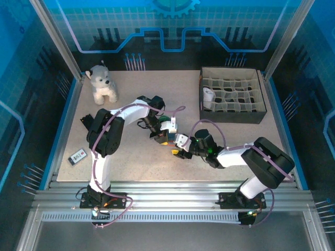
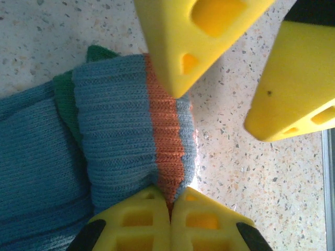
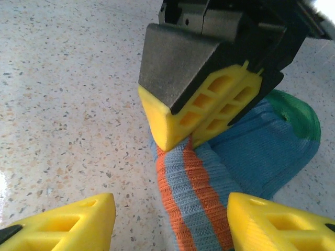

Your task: Roll the socks

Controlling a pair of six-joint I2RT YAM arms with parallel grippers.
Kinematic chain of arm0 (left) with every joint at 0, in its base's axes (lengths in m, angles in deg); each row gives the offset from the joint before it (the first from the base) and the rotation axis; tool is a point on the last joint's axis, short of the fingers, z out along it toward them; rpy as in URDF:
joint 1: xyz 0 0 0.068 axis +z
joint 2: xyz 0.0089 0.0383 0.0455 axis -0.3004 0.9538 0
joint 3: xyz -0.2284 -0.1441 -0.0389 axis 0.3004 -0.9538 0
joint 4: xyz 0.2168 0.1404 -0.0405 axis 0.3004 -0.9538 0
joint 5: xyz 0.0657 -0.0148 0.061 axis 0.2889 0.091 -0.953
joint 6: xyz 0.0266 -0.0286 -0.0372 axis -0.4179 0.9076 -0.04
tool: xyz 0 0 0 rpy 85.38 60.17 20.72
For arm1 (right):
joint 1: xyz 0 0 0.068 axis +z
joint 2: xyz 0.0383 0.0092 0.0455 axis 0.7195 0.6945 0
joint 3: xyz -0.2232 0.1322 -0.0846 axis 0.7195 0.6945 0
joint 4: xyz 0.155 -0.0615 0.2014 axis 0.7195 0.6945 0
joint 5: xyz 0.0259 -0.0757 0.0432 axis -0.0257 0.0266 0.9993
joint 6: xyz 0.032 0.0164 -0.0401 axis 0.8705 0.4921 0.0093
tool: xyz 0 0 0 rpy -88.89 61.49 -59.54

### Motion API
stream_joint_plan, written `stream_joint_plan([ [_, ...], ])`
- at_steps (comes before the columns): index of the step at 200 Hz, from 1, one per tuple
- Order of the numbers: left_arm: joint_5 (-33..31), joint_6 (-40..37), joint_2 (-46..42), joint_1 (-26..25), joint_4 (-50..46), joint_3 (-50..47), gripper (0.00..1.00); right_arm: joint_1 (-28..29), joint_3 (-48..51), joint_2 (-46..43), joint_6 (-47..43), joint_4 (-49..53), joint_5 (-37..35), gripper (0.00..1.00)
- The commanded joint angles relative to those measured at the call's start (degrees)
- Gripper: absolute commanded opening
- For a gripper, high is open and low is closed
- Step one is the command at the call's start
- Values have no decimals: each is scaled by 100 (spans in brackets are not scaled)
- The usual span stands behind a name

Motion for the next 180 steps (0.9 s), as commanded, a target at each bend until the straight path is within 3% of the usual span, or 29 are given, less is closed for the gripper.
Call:
stream_joint_plan([
  [1, 258, -142, 162, 69, -444, 141, 0, -46, 19, 248, -59, -641, -48, 60],
  [58, 303, -238, 246, 95, -586, 247, 0, -230, 151, 597, 182, -1392, -193, 62],
  [134, 383, -265, 259, 156, -648, 309, 0, -359, -53, 797, 26, -918, 448, 63],
  [180, 433, -273, 267, 185, -677, 335, 0, -260, -138, 1130, -63, -1152, 382, 60],
])
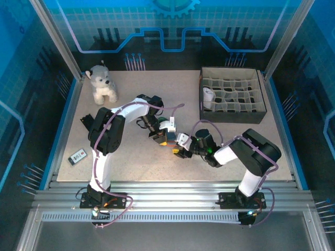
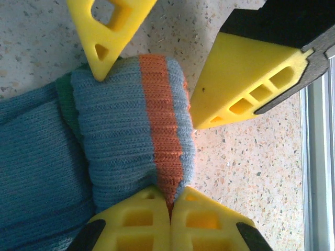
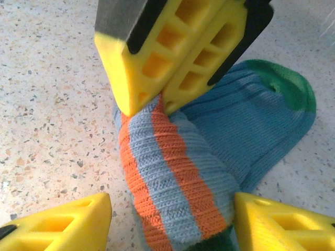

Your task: Roll the socks

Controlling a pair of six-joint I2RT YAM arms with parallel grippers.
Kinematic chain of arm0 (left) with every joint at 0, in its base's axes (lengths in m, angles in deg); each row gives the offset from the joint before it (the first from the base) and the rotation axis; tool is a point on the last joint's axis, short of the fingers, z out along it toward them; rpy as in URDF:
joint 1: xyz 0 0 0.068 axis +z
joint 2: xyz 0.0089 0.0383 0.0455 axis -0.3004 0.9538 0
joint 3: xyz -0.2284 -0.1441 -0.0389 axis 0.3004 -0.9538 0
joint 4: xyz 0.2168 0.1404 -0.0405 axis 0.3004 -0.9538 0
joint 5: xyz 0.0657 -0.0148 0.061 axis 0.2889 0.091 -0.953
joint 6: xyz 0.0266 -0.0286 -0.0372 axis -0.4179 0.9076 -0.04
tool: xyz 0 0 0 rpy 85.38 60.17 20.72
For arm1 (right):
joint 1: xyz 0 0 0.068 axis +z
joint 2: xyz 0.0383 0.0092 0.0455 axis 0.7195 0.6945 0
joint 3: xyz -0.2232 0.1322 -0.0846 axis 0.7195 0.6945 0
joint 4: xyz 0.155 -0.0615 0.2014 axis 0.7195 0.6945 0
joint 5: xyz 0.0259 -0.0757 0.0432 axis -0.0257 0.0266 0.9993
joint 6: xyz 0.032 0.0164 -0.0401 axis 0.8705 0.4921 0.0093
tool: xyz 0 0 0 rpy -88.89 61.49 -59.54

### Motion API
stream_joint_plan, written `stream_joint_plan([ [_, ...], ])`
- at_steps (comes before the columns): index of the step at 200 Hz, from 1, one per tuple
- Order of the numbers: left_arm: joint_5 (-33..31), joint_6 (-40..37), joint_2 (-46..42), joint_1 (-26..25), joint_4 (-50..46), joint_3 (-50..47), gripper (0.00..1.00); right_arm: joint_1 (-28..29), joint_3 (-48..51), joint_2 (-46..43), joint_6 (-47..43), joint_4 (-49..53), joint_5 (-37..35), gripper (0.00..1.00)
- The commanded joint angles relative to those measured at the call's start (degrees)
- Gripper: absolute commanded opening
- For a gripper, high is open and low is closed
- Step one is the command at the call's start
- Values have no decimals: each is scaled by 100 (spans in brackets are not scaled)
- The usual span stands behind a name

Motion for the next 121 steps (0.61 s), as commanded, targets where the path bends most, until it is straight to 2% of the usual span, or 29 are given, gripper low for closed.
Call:
stream_joint_plan([
  [1, 234, -190, 86, 66, -247, 129, 0, 50, -127, 177, -151, -224, 90, 60],
  [25, 256, -182, 83, 74, -253, 147, 0, 164, -157, 240, -216, -331, -21, 50],
  [52, 312, -98, 86, 108, -246, 186, 0, 329, -43, 287, -300, -647, -285, 22],
  [68, 351, 65, 78, 143, -206, 225, 0, 440, 59, 303, -372, -854, -487, 10],
  [89, 409, 302, 50, 194, -117, 235, 0, 576, 107, 291, -465, -871, -681, 1],
  [103, 440, 508, 34, 222, -61, 246, 0, 645, 119, 286, -508, -837, -760, 0],
  [121, 282, 1328, -9, 240, 206, 314, 14, 753, 111, 280, -595, -739, -908, 0],
])
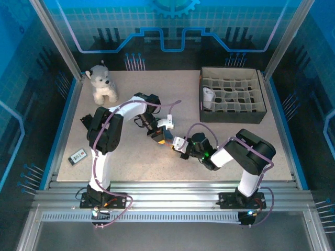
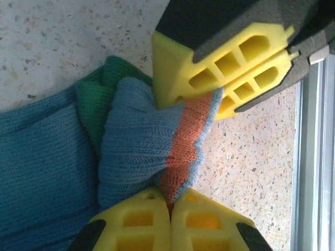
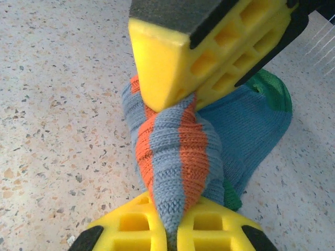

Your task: Roll the socks

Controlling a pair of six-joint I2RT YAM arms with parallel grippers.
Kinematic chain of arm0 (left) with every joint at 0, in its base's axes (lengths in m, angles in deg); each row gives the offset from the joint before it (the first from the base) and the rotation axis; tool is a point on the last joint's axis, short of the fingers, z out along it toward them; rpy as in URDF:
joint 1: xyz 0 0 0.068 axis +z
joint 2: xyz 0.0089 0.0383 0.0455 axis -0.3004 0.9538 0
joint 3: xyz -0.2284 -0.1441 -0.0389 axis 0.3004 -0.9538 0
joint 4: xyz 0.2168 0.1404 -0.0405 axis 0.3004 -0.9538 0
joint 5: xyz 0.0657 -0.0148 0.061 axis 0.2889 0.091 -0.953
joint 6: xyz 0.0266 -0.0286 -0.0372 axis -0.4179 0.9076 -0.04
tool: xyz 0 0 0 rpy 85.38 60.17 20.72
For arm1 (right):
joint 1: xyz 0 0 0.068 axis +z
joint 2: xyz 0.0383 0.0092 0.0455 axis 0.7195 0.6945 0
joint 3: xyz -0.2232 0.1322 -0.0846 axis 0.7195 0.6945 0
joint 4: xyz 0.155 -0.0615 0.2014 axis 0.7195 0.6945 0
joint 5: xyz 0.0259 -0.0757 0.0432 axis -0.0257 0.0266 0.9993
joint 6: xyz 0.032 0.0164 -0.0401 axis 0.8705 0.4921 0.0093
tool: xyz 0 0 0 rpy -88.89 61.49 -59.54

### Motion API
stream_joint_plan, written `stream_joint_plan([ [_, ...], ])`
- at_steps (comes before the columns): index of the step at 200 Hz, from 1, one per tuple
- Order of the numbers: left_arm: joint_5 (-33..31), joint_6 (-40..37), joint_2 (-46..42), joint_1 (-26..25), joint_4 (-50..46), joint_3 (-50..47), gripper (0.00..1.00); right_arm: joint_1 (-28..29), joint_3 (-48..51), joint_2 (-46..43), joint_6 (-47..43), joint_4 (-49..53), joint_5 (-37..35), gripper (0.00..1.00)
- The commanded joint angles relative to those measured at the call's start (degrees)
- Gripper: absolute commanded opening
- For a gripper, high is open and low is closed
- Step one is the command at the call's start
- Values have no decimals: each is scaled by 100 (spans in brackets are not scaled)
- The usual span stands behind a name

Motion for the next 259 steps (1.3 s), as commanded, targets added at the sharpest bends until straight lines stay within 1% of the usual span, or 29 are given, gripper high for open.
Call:
stream_joint_plan([
  [1, 247, 950, -7, 54, 349, 244, 15, 239, 58, 75, -232, -182, -136, 0],
  [19, 272, 1652, -20, 130, 403, 428, 23, 384, 55, 90, -347, -104, -348, 0],
  [35, 471, 2126, -160, 248, 594, 440, 29, 492, 48, 105, -444, 5, -448, 0],
  [55, 771, 2842, -536, 445, 1276, 174, 38, 568, 74, 101, -502, 82, -514, 0],
  [70, 805, 3628, -838, 596, 1900, -99, 42, 597, 108, 76, -527, 95, -559, 0],
  [78, 577, 4086, -966, 670, 2153, -222, 42, 624, 116, 66, -553, 139, -588, 0],
  [106, -880, 5907, -1309, 815, 2587, -719, 43, 692, 110, 25, -659, 253, -648, 0],
  [125, -1265, 6812, -1538, 891, 2882, -1278, 43, 716, 92, -14, -694, 353, -640, 0],
  [147, -1341, 7546, -1592, 890, 3201, -1799, 43, 746, 43, -110, -737, 602, -552, 0],
  [164, -1297, 7846, -1516, 898, 3463, -2092, 42, 749, -3, -206, -764, 806, -490, 0],
  [182, -1064, 8055, -1444, 894, 3925, -2390, 42, 758, -22, -304, -801, 998, -415, 0],
  [205, -810, 8119, -1190, 881, 4113, -2363, 40, 768, -59, -427, -777, 1188, -258, 0],
  [242, -583, 7981, -897, 854, 4294, -2170, 21, 780, -213, -612, -705, 1632, 59, 0],
  [259, -499, 7912, -777, 859, 4334, -2058, 16, 783, -255, -658, -704, 1759, 150, 0],
])
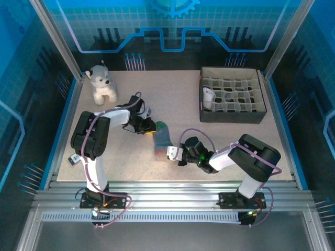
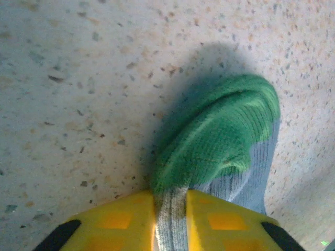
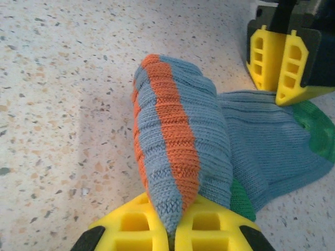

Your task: Roll the socks

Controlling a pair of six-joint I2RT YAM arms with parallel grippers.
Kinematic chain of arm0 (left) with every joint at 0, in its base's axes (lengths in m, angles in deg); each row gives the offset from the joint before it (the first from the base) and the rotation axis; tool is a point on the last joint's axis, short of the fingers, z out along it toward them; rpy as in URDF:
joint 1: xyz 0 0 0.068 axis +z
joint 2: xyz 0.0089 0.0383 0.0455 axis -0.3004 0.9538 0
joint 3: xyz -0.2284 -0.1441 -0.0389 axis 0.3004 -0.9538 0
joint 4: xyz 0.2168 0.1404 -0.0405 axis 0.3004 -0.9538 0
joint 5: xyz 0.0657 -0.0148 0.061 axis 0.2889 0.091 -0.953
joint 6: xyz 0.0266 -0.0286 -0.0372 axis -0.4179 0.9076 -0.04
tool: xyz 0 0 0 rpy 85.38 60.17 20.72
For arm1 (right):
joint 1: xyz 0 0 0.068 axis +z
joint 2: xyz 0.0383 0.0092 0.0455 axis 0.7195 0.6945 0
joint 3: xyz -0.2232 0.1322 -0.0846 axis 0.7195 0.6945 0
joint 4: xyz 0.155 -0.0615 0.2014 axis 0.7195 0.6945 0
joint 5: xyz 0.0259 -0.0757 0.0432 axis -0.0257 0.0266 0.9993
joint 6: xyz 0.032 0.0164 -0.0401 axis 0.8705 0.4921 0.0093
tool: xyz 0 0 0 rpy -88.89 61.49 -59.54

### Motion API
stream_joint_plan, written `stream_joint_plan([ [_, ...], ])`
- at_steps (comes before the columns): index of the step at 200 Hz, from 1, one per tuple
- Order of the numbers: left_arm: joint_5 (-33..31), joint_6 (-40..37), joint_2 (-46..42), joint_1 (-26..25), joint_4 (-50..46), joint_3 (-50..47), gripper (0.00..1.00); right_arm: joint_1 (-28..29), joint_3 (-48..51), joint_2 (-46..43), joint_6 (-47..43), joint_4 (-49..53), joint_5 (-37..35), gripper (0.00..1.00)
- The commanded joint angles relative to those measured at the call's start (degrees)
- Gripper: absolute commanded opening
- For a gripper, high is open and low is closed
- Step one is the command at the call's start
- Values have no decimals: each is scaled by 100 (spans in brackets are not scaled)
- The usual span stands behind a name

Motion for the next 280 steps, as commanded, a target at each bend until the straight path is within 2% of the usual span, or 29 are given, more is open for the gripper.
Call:
stream_joint_plan([
  [1, 342, -30, 227, -31, 284, 268, 15, 121, -130, -143, 4, 523, 367, 0],
  [53, 333, -332, 449, -30, 81, 580, 12, -34, -601, -261, 124, 1663, 1275, 0],
  [107, 359, -449, 617, -24, -52, 778, 12, -472, -1563, -8, 612, 3504, 2451, 0],
  [154, 290, -626, 569, 2, -290, 930, 12, -737, -1884, 146, 1122, 4011, 2763, 0],
  [215, 275, -967, 444, 55, -668, 1105, 14, -931, -2728, 824, 1744, 5097, 3193, 0],
  [280, 384, -1799, -187, 73, -991, 1264, 31, -1050, -3006, 1121, 2169, 5398, 3287, 0],
])
